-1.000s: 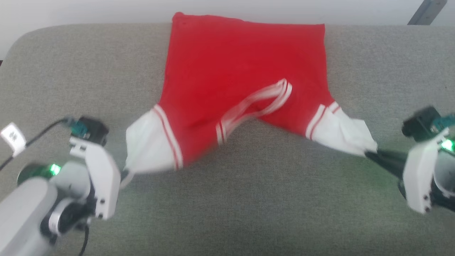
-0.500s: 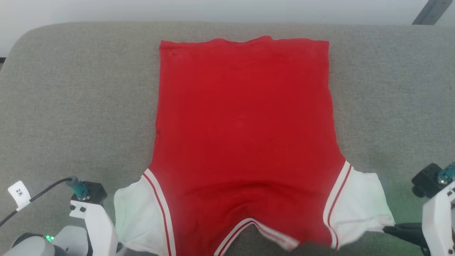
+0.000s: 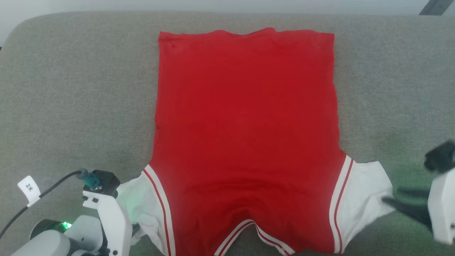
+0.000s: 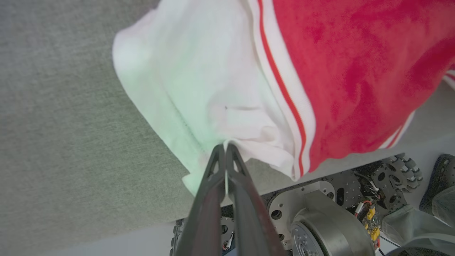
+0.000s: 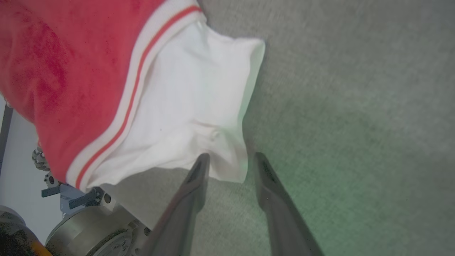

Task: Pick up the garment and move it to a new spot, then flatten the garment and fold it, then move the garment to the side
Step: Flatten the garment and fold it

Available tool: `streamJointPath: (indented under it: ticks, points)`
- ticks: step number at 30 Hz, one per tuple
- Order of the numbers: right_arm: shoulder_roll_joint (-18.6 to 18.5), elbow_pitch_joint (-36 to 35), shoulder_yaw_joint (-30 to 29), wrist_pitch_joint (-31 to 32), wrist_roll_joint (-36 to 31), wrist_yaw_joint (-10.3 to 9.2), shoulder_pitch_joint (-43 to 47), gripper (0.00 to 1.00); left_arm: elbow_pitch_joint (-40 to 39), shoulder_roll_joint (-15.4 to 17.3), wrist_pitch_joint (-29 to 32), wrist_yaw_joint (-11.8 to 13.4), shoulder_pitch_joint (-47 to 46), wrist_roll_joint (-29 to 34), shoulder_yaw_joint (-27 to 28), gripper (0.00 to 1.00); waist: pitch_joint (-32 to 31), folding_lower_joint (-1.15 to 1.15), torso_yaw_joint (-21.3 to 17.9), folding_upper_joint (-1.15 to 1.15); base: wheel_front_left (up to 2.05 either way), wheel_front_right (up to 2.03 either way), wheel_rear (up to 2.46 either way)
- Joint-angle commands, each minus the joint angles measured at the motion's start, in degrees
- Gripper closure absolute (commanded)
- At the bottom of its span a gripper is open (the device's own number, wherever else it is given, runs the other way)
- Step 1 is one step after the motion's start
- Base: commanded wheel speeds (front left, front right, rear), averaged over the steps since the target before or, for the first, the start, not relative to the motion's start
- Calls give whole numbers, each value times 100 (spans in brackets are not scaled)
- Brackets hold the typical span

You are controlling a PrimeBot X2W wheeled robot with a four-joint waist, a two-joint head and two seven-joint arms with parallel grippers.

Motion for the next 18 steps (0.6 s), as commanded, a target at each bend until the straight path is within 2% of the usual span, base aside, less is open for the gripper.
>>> streamJointPath:
  ticks: [1,6,9,14,15,16,18]
  points:
    - [56,26,-181,-49,-88,2,-148,0,29,-53,-47,-29,-97,106,-18,100,53,0,14,0,0,0,0]
    - [220,69,-688,-57,-307,2,-436,0,57,-173,-125,-100,-223,147,-61,100,182,0,62,0,0,0,0]
    - [447,290,-1219,-169,-614,2,-774,0,84,-293,-178,-162,-348,205,-89,100,310,0,119,0,0,0,0]
    - [1330,1025,-1927,-267,-1524,2,-1541,0,197,-511,-249,-298,-564,276,-154,100,545,0,245,0,0,0,0]
    - [1539,1191,-2024,-246,-1708,2,-1732,0,224,-562,-256,-316,-617,301,-175,100,589,0,275,0,0,0,0]
    - [1936,1542,-2170,-136,-2003,2,-2111,0,279,-664,-256,-390,-730,339,-235,100,684,0,351,0,0,0,0]
    - [2297,1956,-2289,-70,-2298,2,-2488,0,337,-765,-254,-454,-858,390,-275,100,776,0,430,0,0,0,0]
